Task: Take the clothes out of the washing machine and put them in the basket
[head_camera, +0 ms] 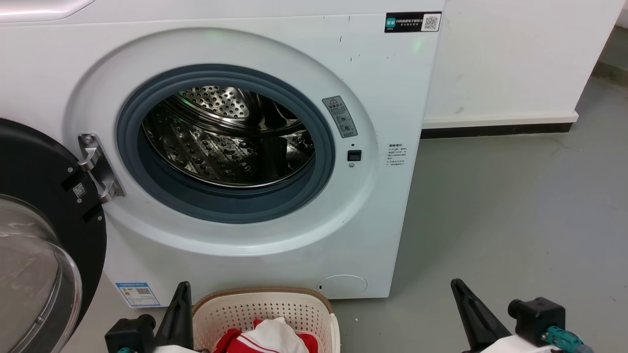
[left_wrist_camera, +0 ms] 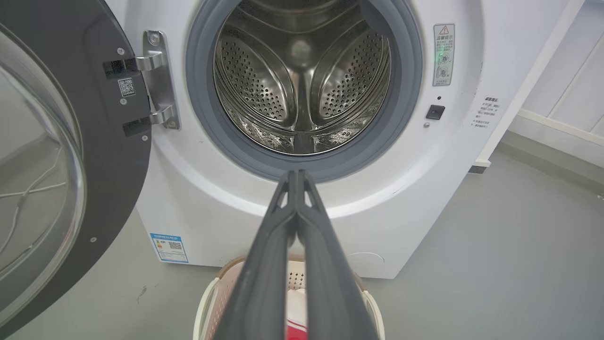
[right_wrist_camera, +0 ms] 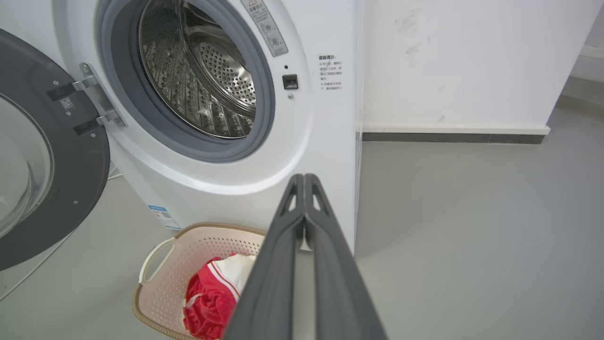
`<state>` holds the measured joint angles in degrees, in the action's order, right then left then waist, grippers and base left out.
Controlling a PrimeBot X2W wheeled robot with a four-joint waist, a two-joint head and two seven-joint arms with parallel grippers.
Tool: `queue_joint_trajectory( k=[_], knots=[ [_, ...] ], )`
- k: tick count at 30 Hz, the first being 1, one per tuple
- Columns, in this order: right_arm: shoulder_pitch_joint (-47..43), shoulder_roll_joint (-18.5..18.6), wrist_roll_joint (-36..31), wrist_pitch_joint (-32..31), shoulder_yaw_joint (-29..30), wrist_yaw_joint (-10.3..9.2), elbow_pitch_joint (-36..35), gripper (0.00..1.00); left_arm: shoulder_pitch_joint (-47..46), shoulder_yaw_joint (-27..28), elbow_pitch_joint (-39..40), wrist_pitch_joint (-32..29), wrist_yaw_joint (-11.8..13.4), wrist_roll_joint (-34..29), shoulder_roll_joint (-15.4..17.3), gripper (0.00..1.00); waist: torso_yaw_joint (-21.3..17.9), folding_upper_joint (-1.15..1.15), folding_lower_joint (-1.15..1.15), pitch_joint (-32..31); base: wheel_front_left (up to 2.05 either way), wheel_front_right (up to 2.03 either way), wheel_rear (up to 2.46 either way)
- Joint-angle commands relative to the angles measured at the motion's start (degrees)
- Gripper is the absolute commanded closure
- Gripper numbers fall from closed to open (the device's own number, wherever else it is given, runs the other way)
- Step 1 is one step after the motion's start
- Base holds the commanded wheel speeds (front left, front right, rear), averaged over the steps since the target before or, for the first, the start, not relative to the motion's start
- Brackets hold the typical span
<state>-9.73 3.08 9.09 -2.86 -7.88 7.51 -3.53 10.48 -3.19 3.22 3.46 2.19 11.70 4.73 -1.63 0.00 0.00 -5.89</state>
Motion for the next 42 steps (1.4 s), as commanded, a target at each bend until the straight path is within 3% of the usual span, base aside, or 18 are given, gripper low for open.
queue_joint_trajectory(
  k=[1,19,42],
  knots=[
    [1.21,0.28,3.37,0.36,0.38,0.00,-0.42,1.00,-1.29,0.44,0.45,-0.22,-0.34,3.04,0.10,1.00,0.03,0.00,0.00,0.08,0.00,0.00,0.00],
    [5.25,1.47,23.86,0.69,2.11,-0.01,4.14,1.00,-5.41,1.88,-4.44,-1.97,-2.80,22.21,0.31,1.00,0.27,0.00,0.00,0.97,0.00,0.00,0.00],
    [8.75,2.04,43.93,0.54,4.55,-0.01,8.23,1.00,-9.21,3.63,-8.51,-3.89,-5.07,41.36,0.19,1.00,0.58,0.00,0.00,2.13,0.00,0.00,0.00]
  ],
)
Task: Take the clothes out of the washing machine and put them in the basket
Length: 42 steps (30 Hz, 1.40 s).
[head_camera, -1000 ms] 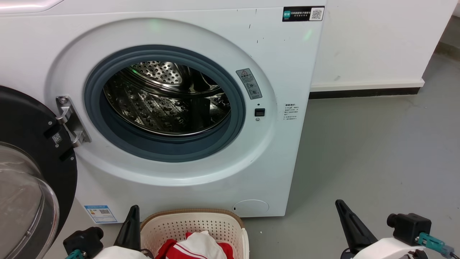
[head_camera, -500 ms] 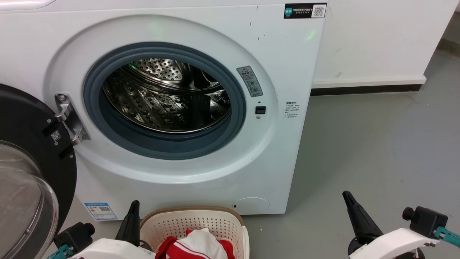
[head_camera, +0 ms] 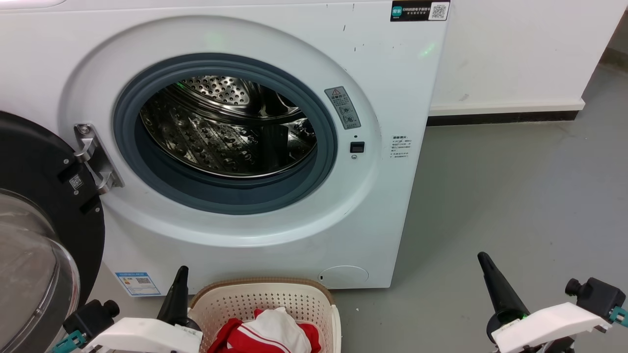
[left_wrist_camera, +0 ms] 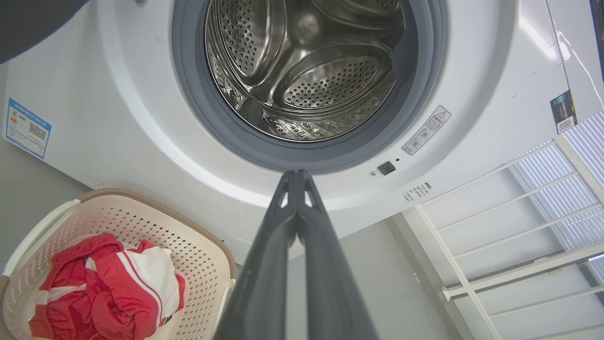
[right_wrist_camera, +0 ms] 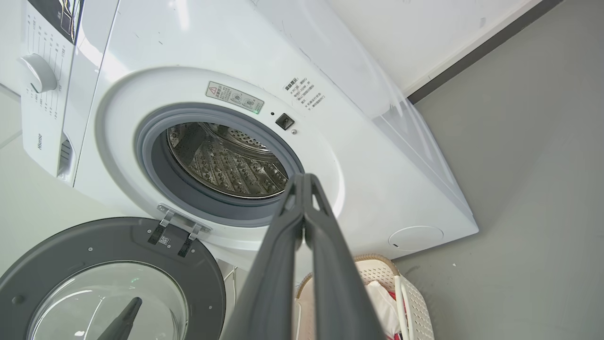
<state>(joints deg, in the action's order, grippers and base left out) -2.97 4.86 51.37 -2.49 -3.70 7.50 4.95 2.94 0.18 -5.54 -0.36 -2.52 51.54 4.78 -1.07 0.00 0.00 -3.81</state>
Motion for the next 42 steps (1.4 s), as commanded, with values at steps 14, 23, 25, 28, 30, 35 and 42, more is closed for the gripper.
queue_joint_trajectory(
  k=[14,23,25,28,30,35,42],
  knots=[
    [3.66,0.36,10.85,-0.14,1.77,0.00,1.74,1.00,-3.31,1.26,-1.57,-1.11,-1.41,10.38,-0.06,1.00,0.19,0.00,0.00,0.70,0.00,0.00,0.00],
    [4.66,0.36,16.60,-0.38,2.69,0.00,3.02,1.00,-4.37,1.85,-2.77,-1.82,-2.09,15.92,-0.23,1.00,0.31,0.00,0.00,1.15,0.00,0.00,0.00],
    [4.95,0.36,17.77,-0.42,2.90,0.00,3.28,1.00,-4.60,2.01,-3.04,-1.94,-2.20,17.07,-0.26,1.00,0.34,0.00,0.00,1.26,0.00,0.00,0.00],
    [5.18,0.34,19.56,-0.50,3.21,0.00,3.63,1.00,-5.06,2.24,-3.39,-2.16,-2.40,18.77,-0.30,1.00,0.38,0.00,0.00,1.41,0.00,0.00,0.00],
    [5.26,0.33,20.70,-0.58,3.42,-0.01,3.91,1.00,-5.29,2.38,-3.62,-2.34,-2.58,19.88,-0.33,1.00,0.41,0.00,0.00,1.51,0.00,0.00,0.00],
    [5.93,0.29,23.46,-0.76,3.93,0.00,4.52,1.00,-5.71,2.75,-4.27,-2.64,-2.82,22.59,-0.42,1.00,0.47,0.00,0.00,1.76,0.00,0.00,0.00],
    [6.77,0.20,28.12,-1.01,4.78,0.00,5.58,1.00,-6.53,3.31,-5.25,-3.30,-3.38,27.11,-0.59,1.00,0.59,0.00,0.00,2.21,0.00,0.00,0.00]
  ],
)
